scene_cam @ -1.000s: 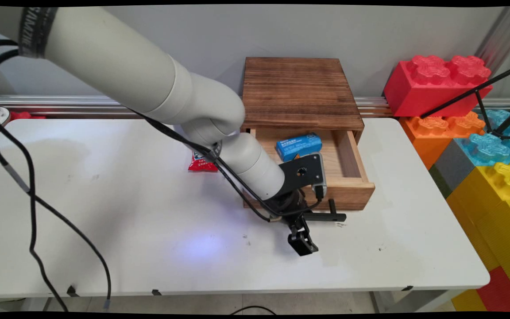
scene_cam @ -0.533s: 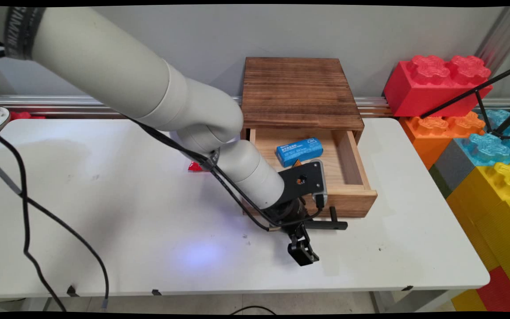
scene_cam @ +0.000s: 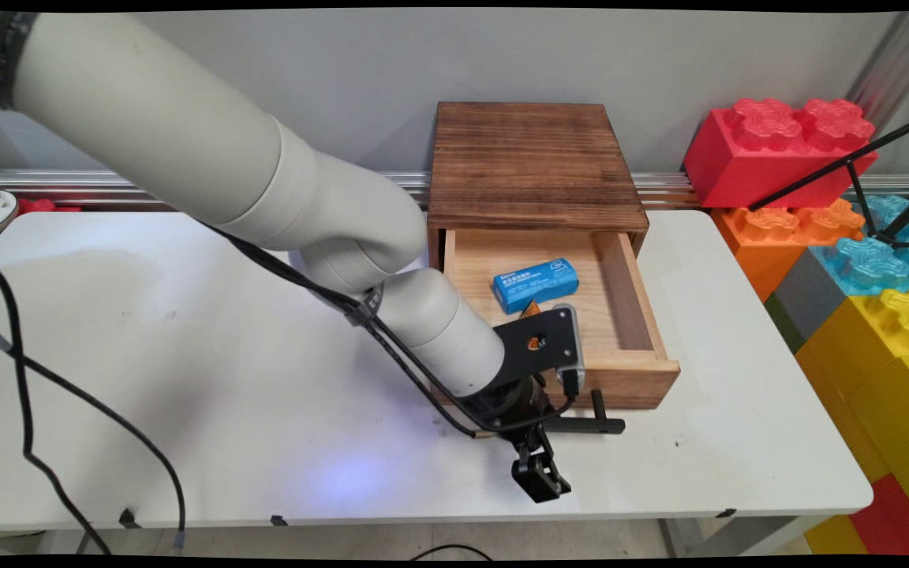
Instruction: Open the drawer
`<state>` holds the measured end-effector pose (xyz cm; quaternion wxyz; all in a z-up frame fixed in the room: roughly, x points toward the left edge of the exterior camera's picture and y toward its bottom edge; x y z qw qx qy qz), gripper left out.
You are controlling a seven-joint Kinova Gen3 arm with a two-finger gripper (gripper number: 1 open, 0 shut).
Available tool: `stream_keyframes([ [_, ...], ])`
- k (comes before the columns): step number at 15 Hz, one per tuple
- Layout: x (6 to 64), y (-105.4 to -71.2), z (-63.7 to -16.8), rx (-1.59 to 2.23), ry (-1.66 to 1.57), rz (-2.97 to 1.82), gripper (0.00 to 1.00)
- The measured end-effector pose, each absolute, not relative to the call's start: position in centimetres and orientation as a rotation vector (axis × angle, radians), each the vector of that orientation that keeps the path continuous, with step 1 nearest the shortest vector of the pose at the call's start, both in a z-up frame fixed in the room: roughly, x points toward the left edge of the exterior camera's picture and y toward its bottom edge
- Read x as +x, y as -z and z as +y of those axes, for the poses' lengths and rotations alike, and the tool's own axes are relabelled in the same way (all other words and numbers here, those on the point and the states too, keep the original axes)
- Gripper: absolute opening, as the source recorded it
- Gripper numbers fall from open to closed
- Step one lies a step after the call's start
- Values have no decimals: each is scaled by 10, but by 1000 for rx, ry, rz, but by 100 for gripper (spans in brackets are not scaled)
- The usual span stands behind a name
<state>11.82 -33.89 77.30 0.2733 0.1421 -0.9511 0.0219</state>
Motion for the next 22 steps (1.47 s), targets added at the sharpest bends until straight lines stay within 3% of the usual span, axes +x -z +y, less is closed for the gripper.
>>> stream_keyframes([
  [22, 118, -785, -297, 356, -22, -2501, 100],
])
